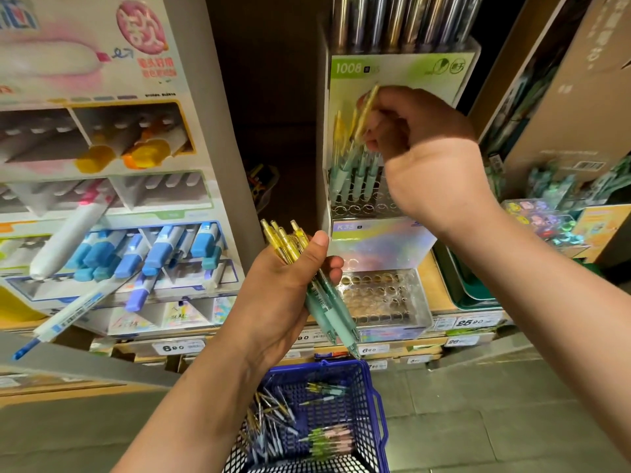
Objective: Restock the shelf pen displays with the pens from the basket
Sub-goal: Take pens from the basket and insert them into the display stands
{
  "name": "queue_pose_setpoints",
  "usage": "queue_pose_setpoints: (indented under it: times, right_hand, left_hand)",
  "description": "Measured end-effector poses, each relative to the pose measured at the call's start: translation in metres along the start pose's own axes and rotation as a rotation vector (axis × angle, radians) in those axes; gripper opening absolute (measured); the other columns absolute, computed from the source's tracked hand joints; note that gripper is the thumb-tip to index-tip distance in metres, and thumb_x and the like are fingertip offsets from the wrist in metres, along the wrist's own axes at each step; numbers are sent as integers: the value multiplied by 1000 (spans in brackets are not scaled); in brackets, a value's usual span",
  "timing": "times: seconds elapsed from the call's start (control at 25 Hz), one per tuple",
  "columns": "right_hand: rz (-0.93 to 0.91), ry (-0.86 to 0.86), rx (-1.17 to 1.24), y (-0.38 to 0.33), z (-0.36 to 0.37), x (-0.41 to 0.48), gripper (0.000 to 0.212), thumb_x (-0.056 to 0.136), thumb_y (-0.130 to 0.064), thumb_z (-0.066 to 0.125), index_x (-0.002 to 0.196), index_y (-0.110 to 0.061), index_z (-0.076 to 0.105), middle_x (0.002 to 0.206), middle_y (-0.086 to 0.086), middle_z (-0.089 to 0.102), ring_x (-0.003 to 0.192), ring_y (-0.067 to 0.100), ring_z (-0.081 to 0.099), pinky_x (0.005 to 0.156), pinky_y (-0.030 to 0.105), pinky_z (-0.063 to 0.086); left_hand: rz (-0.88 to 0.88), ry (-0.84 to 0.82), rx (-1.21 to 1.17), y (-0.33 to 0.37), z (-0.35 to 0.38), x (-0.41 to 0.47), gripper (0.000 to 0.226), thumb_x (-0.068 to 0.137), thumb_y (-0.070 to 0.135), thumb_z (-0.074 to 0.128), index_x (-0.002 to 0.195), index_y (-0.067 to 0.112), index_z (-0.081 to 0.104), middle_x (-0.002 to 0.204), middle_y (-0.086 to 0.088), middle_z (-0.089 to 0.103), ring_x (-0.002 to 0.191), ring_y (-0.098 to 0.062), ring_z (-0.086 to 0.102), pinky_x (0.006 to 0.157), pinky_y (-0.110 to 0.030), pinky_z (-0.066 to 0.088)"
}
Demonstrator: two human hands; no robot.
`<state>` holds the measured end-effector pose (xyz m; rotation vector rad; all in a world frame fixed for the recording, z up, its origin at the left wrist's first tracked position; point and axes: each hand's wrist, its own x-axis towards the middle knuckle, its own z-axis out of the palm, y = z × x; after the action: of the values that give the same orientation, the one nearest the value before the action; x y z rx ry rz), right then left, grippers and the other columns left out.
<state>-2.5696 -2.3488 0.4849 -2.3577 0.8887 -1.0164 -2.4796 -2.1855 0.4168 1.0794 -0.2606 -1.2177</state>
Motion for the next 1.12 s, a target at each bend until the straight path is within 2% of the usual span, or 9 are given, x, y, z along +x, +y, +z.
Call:
queue_pose_setpoints:
  times: [0.12,0.24,0.44,0.6,0.72,0.8,0.88,1.04,1.12]
  right_hand:
    - [-92,11,-92,-3,9,-4,19,97,-23,58,104,-13,72,94,7,74,87,26,67,84,28,49]
    - [-21,19,-47,-3,15,-5,19,93,-25,65,105,-13,72,93,4,76,87,25,71,87,38,55]
    - [9,79,-92,-7,16,-10,18,91,-31,66,99,-17,75,88,-1,77,82,20,72,81,33,55]
    - [190,-123,-100,-8,8,-18,13,92,-37,69,98,-26,73,80,-12,72,73,6,68,73,18,51]
    - [344,-379,209,-11,4,-37,12,98,-27,64,103,-29,74,74,-10,71,64,-2,65,69,15,52]
    - [436,-564,531,-15,1,-49,19,101,-21,58,109,-24,75,74,-5,67,64,3,61,70,18,54]
    - [491,-641,708,-14,-3,-52,19,100,-20,59,110,-20,76,75,3,60,65,9,58,69,21,55]
    - [537,-460,661,-10,-3,-50,25,87,-31,76,105,-15,69,67,-3,67,57,8,59,59,18,52]
    - [554,-387,670,-10,-4,-51,25,85,-30,78,102,-15,68,65,1,69,54,8,59,56,19,52]
  left_hand:
    - [15,34,20,-3,-2,0,35,86,27,68,111,2,65,89,-13,73,80,-18,71,81,-32,61]
    - [52,69,26,-6,-3,0,36,88,29,67,110,1,63,85,-12,75,79,-18,72,79,-32,61]
    - [125,100,-2,-6,-1,2,32,85,31,69,101,4,67,84,-12,75,74,-20,73,72,-29,60]
    - [145,80,-12,-5,2,3,24,85,30,71,93,8,74,84,-12,74,72,-20,73,70,-29,60]
    - [149,26,13,-2,4,3,31,84,32,71,100,5,73,87,-12,74,75,-20,73,72,-29,60]
    - [149,-15,17,-1,5,4,28,82,32,72,96,9,78,86,-12,75,77,-19,73,73,-28,60]
    - [147,-47,6,0,7,2,26,82,32,72,94,11,80,86,-12,75,80,-18,74,74,-27,60]
    - [148,-129,74,-3,7,0,20,89,25,68,98,8,75,95,-15,74,86,-22,74,77,-31,60]
    - [163,-129,116,-5,9,0,18,91,19,67,102,5,70,95,-15,73,85,-23,73,76,-32,60]
